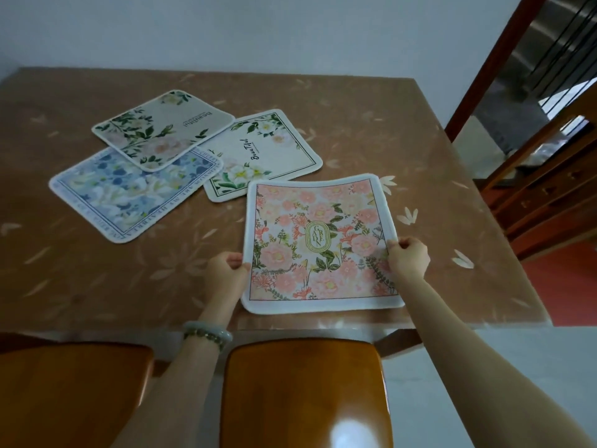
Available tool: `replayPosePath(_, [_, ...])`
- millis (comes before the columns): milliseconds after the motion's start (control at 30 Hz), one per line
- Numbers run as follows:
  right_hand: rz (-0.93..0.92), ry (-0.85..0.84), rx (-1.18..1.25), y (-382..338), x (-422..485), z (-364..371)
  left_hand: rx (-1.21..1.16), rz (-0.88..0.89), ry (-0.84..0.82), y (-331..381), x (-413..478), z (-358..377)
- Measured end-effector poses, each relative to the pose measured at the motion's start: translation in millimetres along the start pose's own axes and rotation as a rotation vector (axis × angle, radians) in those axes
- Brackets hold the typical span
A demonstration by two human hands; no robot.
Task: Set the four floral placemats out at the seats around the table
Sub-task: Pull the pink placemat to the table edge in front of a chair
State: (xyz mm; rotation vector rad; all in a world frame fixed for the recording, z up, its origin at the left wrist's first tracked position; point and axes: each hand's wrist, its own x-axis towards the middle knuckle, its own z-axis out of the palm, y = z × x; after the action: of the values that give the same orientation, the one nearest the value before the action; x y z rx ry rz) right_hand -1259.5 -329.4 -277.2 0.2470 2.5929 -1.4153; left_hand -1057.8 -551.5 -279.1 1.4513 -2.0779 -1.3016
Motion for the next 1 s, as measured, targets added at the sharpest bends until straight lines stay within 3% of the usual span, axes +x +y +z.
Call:
replayPosePath(567, [-0.030, 0.033, -0.015, 5, 2, 1, 0.060, 0.003, 0.027, -7, 3, 12])
replayPosePath(1000, [-0.050, 0.036, -0.034, 22, 8, -1, 0.074, 0.143, 0.084, -10, -8, 17])
